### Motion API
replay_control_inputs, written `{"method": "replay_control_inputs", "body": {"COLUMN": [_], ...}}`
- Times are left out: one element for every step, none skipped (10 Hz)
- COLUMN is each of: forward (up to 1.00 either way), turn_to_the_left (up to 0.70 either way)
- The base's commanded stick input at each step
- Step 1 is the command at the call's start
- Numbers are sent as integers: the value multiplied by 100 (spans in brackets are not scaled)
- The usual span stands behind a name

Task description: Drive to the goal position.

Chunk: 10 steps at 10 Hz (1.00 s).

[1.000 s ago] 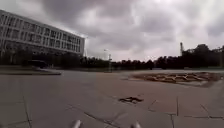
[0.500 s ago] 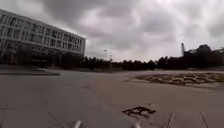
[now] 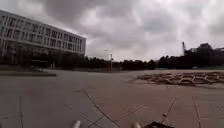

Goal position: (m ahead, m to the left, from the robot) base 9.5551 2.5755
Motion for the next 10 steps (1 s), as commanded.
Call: {"method": "replay_control_inputs", "body": {"forward": [100, 100, 100, 100, 100, 100, 100, 100, 100, 100], "turn_to_the_left": [0, 0, 0, 0, 0, 0, 0, 0, 0, 0]}}
